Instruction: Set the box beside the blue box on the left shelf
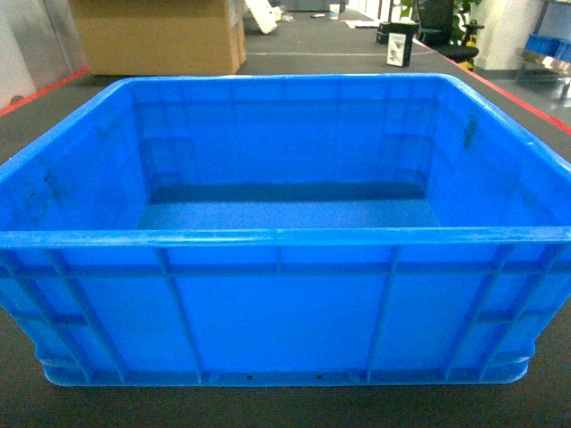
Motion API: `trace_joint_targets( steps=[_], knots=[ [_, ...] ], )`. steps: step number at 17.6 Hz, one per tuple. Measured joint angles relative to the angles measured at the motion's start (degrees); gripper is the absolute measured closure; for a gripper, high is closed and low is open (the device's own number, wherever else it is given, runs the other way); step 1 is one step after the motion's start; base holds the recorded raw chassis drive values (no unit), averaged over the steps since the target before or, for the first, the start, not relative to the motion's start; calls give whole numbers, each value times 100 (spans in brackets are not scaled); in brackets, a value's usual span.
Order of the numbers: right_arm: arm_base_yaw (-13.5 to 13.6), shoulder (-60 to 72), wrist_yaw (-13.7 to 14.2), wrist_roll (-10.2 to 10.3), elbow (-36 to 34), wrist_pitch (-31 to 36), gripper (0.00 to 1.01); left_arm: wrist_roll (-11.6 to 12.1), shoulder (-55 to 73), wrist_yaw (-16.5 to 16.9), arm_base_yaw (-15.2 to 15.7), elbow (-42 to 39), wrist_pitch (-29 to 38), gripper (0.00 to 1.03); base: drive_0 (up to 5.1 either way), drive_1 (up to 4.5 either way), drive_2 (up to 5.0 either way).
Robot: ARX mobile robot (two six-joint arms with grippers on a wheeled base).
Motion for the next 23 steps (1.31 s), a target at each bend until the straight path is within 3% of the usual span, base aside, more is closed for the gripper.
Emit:
trace_joint_targets(
  steps=[11,12,13,15,17,20,22,23],
  knots=[
    [0,0,0,0,0,0,3,0,0,2,0,0,0,5,0,0,0],
    [101,96,326,2,107,-448,3,-7,7,-33,-7,2,-42,5,0,0,0],
    [437,844,1174,20,522,-1342,3,-133,326,-592,-295,170,-566,5,0,0,0],
    [323,1161,1423,48,590,-1644,3,-197,872,-1036,-531,295,-420,5,0,0,0],
    [136,1502,1298,92,872,-1220,3,-264,1512,-1091,-538,605,251,5,0,0,0],
    [-72,2953,791,63,1851,-42,3,-258,3112,-739,-229,1504,1423,5,0,0,0],
    [20,4404,551,28,2719,409,3,-142,4553,-638,-223,2229,2179,5,0,0,0],
    [168,5206,470,31,3241,490,3,-142,5346,-643,-302,2745,2199,5,0,0,0]
  ],
)
